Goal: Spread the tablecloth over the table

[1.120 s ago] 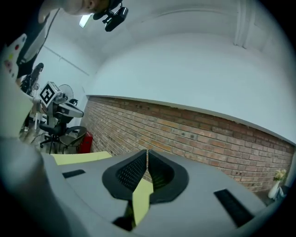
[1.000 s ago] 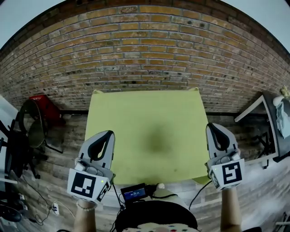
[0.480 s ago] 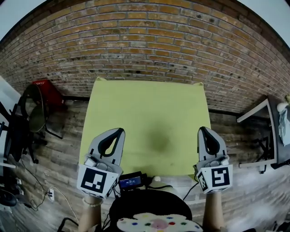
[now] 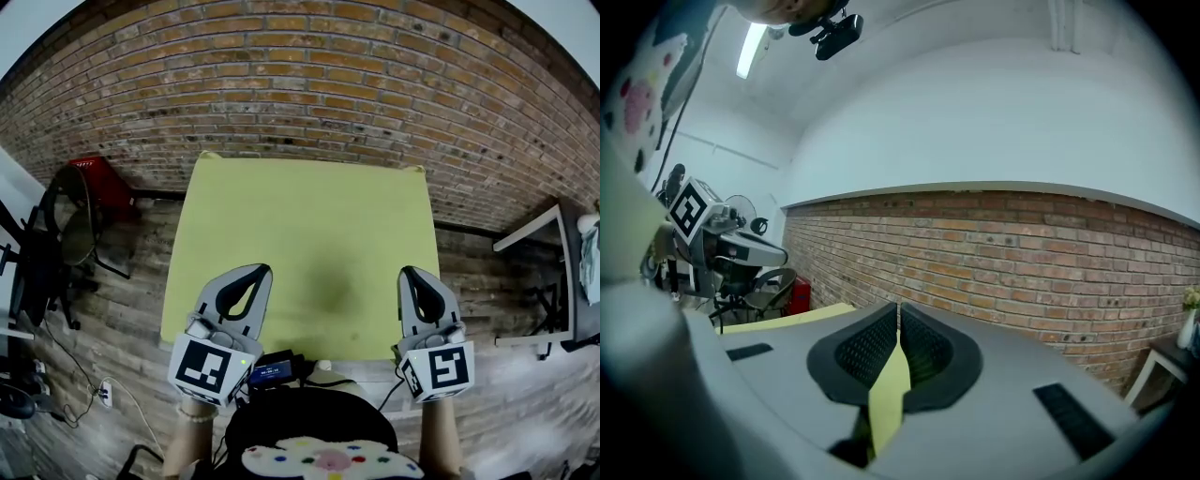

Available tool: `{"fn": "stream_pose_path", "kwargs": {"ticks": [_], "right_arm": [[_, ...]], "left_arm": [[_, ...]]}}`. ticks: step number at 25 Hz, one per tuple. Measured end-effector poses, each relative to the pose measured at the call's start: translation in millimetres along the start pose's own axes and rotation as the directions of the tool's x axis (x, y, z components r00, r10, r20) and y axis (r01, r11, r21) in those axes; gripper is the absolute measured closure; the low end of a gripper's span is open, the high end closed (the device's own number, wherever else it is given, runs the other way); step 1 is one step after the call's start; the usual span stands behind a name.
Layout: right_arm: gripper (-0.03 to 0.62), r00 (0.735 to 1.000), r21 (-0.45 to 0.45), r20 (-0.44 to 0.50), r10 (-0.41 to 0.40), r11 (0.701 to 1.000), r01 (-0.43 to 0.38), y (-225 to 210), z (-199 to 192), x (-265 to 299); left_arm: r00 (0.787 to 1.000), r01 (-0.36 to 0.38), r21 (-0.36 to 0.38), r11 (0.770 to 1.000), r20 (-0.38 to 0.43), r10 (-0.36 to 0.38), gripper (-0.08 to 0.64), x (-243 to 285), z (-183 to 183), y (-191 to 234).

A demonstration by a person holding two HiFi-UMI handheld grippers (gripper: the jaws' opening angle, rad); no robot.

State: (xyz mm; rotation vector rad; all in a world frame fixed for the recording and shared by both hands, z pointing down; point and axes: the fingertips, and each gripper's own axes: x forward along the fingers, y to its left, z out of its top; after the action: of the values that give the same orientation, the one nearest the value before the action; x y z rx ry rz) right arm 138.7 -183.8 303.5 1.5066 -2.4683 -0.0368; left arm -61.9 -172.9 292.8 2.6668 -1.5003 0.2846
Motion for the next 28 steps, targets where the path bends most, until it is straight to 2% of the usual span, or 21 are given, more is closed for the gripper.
{"fn": "stream_pose_path", "kwargs": {"ticks": [9, 12, 15, 21, 24, 26, 28], "right_arm": [[0.555, 1.000, 0.016, -0.005, -0.003, 1.000, 0.003, 4, -4, 0], [0.555, 1.000, 0.011, -0.008, 0.009, 1.000, -0.009, 8, -6, 2], [0.555, 0.999, 0.014, -0.049, 0.021, 1.000, -0.021, 13, -11, 0], [0.555, 0.999, 0.012, -0.034, 0.018, 1.000, -0.018, 10, -10, -1], [0.555, 1.000, 0.017, -0.012, 0.020, 1.000, -0.019, 12, -7, 2], [0.555, 0.999, 0.014, -0.040, 0.020, 1.000, -0.020, 12, -10, 0], [0.555, 1.000, 0.024, -0.011, 0.017, 1.000, -0.016, 11, -5, 1]], "left_arm": [[1.000, 0.003, -0.002, 1.000, -0.014, -0.003, 0.546, 4, -3, -4], [1.000, -0.001, 0.017, 1.000, -0.008, 0.001, 0.546, 3, -5, -3], [1.000, -0.008, 0.020, 1.000, -0.009, 0.008, 0.546, 2, -6, -3], [1.000, -0.006, 0.005, 1.000, -0.017, 0.006, 0.546, 5, -5, -7], [1.000, -0.008, 0.018, 1.000, -0.020, 0.008, 0.546, 5, -5, -6], [1.000, -0.008, 0.026, 1.000, -0.017, 0.008, 0.546, 6, -5, -7], [1.000, -0.009, 0.029, 1.000, -0.017, 0.010, 0.546, 5, -5, -9]]}}
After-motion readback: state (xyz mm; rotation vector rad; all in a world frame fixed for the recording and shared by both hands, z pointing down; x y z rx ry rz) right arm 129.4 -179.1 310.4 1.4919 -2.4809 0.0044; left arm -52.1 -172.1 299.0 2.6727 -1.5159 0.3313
